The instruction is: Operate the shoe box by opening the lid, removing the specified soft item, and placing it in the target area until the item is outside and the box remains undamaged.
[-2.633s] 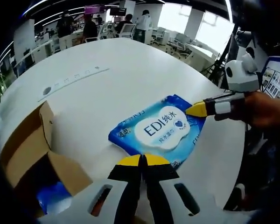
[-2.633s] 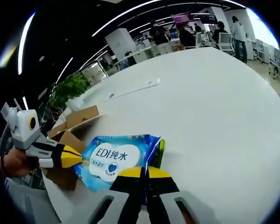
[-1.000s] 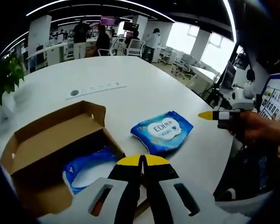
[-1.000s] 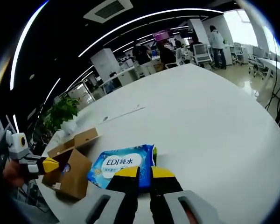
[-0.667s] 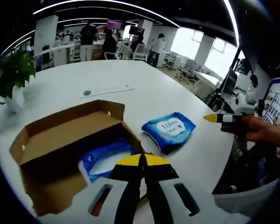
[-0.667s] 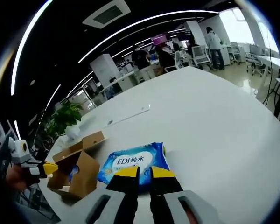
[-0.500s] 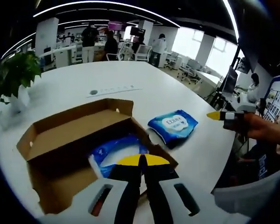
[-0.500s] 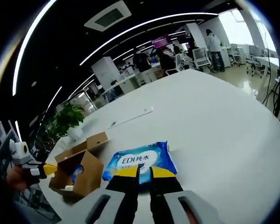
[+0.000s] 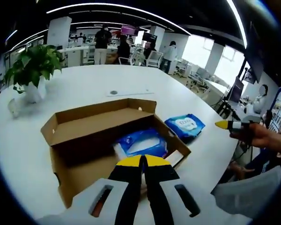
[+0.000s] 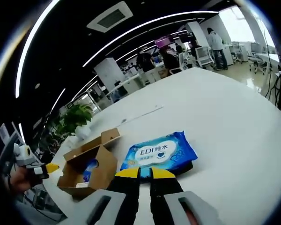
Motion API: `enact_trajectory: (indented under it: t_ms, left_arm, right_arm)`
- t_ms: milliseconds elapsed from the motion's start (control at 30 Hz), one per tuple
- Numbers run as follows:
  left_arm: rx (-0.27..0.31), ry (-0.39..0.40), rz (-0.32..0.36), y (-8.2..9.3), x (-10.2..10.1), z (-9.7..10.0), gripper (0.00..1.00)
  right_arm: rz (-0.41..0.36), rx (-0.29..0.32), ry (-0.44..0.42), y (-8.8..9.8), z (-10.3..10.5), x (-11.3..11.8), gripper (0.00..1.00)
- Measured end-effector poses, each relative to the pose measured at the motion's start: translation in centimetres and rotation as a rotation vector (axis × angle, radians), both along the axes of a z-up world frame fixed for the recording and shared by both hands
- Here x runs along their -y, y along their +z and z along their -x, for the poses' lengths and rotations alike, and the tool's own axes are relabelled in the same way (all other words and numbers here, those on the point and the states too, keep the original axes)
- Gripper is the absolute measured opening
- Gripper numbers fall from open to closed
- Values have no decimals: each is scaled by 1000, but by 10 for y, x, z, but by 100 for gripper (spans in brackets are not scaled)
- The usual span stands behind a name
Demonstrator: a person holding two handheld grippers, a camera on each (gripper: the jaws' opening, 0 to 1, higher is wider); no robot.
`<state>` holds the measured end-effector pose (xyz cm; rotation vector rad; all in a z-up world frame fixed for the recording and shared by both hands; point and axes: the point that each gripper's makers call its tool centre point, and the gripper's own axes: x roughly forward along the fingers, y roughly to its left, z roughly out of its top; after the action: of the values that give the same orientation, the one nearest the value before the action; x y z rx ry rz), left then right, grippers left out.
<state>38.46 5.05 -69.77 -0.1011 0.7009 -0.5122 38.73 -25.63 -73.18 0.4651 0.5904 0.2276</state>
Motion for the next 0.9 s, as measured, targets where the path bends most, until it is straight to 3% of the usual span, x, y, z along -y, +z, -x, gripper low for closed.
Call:
enact_trajectory:
  t_ms: [300,500,900]
  left_arm:
    - [5,-3,32,-3,-9,27,0]
    - [-3,26,38,-15,-26,31,0]
    - [5,43,53,-13,-38,39,0]
  right_arm:
    - [12,16,73,11,8,-42,5]
    - [26,30,110,17,12,-66,6]
    - [13,19,158,12,28,-100,7]
